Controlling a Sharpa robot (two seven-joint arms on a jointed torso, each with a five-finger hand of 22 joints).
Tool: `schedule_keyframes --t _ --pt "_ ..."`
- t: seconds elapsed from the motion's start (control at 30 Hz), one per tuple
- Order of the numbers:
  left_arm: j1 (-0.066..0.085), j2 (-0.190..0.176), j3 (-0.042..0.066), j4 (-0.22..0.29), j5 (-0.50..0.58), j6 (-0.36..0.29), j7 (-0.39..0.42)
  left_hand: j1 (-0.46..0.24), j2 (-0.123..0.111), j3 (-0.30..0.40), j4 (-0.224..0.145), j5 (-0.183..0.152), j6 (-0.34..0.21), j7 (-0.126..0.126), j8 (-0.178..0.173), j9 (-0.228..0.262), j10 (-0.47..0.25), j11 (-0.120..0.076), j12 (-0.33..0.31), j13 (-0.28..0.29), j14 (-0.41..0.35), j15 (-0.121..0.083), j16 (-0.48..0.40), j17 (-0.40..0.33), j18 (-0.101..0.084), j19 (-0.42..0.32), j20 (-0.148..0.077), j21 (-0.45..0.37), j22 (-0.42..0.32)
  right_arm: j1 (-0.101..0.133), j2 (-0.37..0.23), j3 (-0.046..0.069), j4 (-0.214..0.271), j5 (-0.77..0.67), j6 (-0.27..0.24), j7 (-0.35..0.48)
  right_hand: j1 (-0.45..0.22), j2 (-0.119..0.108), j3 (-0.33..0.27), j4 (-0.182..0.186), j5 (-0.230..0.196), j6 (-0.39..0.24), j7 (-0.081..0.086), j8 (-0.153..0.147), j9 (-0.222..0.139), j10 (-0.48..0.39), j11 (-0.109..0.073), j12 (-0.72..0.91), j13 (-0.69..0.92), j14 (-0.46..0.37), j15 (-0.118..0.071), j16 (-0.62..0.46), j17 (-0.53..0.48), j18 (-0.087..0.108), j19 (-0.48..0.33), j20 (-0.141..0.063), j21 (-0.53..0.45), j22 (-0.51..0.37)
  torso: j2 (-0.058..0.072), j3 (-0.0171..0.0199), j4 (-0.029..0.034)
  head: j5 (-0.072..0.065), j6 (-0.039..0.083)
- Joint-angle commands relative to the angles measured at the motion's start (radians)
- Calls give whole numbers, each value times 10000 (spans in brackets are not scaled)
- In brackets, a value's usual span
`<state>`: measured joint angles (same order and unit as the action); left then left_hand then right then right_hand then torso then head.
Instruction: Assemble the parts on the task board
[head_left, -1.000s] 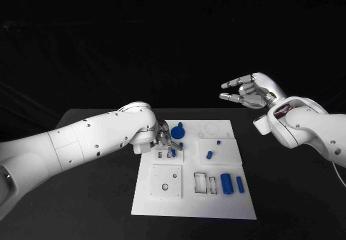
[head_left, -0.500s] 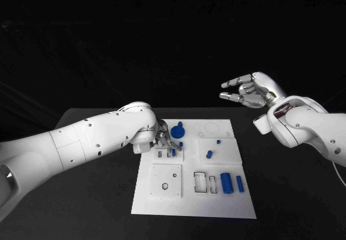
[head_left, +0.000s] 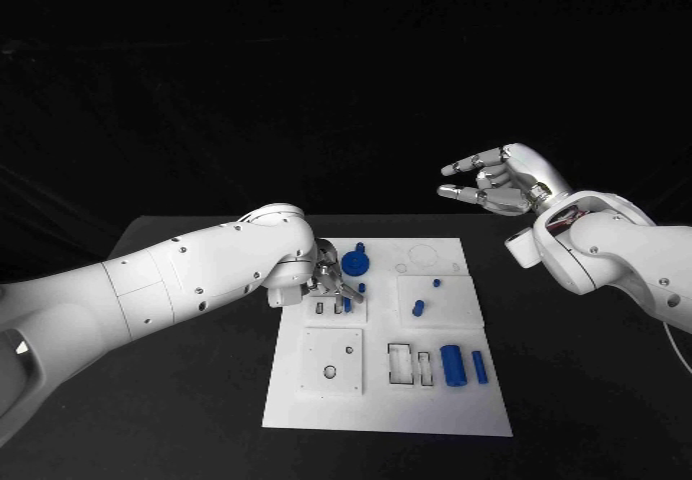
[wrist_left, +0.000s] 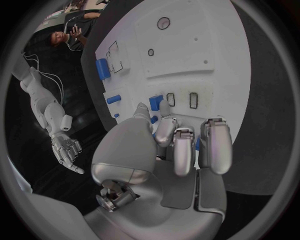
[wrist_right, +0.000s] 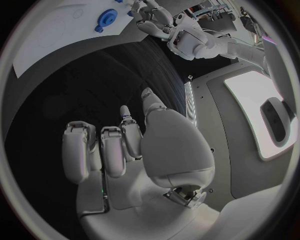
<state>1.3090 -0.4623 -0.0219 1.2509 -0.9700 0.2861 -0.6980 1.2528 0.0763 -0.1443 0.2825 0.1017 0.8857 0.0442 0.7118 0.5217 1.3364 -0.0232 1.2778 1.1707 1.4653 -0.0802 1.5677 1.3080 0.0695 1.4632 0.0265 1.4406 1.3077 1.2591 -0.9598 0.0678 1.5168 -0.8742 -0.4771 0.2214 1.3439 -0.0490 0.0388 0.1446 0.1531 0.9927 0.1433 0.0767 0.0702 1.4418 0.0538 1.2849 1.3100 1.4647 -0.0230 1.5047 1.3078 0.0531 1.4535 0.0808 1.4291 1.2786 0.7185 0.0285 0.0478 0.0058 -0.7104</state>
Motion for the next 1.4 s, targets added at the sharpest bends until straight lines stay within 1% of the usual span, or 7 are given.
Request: schedule_keyframes --t 0.03,0.47,0.8,0.9,0.93,1.03,1.4 --pt "-7 44 -3 -9 -21 192 -1252 130 -9 98 6 62 -55 -7 69 24 33 -28 20 -11 1055 -54 31 2628 -198 185 -22 27 127 -7 15 1 -1 -99 147 2 87 37 -1 -42 60 -42 2 -6 -3 -86 13 -39 799 767 18 -65 1350 80 -52 6 -69 -16 1 4 9 -6 -15" --pt "-16 80 -22 -27 -21 240 -1223 356 -47 373 -6 75 -83 -23 72 83 37 -41 24 3 1055 -64 31 2628 -198 181 -29 30 143 -10 34 0 -17 -99 188 9 87 37 -1 -42 60 -42 2 -6 -3 -86 13 -39 799 767 18 -65 1350 80 -52 6 -69 -16 5 3 4 -12 -39" --pt "-16 67 -24 -10 -12 12 -1050 2091 151 2537 -606 329 -344 -104 -159 109 -49 -148 -95 -25 1055 -189 31 2628 -178 139 -159 -23 87 -18 54 -5 -47 -99 222 3 75 47 -10 -41 83 -40 2 -5 -3 -79 13 -27 804 767 19 -66 1352 80 -51 6 -69 -13 3 4 7 -17 -62" --pt "-16 51 -24 7 -10 -169 -897 2191 -379 4004 -607 703 -403 -52 -157 197 -43 -64 -150 -44 1055 -144 31 2628 -184 133 -104 -40 84 -20 60 -8 -61 -99 246 -1 75 47 -10 -41 83 -40 2 -5 -3 -79 13 -27 804 767 19 -66 1352 80 -51 6 -69 -13 1 4 4 -16 -70" --pt "-16 40 -24 18 -10 -239 -837 1887 -872 5075 -435 684 -387 -27 -90 301 -12 52 -165 -51 1055 -122 31 2628 -175 133 -83 -47 92 -21 63 -9 -68 -98 263 0 72 48 -13 -41 85 -40 2 -4 -3 -78 13 -25 805 767 19 -65 1353 80 -51 6 -70 -15 2 4 4 -16 -75" --pt "-16 -20 -24 81 34 -535 -646 1287 -1619 6967 -593 644 -383 -15 105 552 80 -22 -133 -17 1055 -74 31 2628 -171 140 -77 -57 117 -26 77 -14 -95 -88 301 7 47 50 -31 -33 90 -36 2 -2 -2 -74 13 -18 808 767 19 -70 1348 78 -47 6 -67 -6 -2 8 -2 -9 -75" --pt "-19 -458 -30 574 134 -1186 -452 399 -2079 8412 -1183 614 -404 -8 336 861 179 -66 -92 38 1055 -84 31 2628 -183 160 -57 -58 172 -44 91 -31 -145 -80 386 0 30 48 -46 -29 87 -35 2 0 -1 -76 14 -24 803 766 19 -72 1344 79 -50 6 -71 -13 -13 20 21 19 -65"
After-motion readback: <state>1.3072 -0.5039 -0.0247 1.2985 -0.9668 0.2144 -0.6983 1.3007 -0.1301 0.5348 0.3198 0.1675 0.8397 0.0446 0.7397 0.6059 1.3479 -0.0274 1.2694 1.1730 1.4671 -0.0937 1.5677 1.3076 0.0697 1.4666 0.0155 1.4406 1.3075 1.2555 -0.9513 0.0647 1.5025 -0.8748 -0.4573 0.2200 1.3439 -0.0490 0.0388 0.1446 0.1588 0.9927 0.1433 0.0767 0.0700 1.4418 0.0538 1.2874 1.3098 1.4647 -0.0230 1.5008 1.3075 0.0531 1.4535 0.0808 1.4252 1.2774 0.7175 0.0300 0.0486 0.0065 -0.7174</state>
